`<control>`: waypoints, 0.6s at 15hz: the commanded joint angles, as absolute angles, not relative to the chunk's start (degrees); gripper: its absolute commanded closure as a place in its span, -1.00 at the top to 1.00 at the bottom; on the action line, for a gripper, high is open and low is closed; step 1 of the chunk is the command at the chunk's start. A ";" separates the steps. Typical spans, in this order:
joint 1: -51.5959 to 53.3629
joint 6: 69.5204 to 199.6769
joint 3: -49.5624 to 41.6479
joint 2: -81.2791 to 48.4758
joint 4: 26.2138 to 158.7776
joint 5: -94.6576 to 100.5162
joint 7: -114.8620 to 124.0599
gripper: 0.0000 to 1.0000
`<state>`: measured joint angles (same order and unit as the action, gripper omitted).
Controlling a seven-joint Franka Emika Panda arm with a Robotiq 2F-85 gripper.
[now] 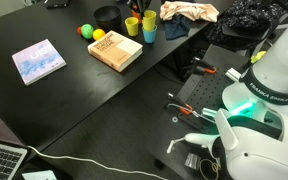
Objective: Remove the yellow, orange and yellow cups and put them on the table
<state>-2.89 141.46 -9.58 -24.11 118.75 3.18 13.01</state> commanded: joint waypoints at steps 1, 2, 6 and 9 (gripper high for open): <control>-2.39 138.68 -9.96 -21.64 117.65 6.07 12.19 -0.95; -2.44 138.03 -9.88 -21.37 116.95 6.70 11.87 -0.95; -4.01 131.46 -8.38 -21.13 111.61 5.60 6.94 -0.95; -3.85 130.89 -9.76 -22.88 108.55 8.82 6.44 -0.94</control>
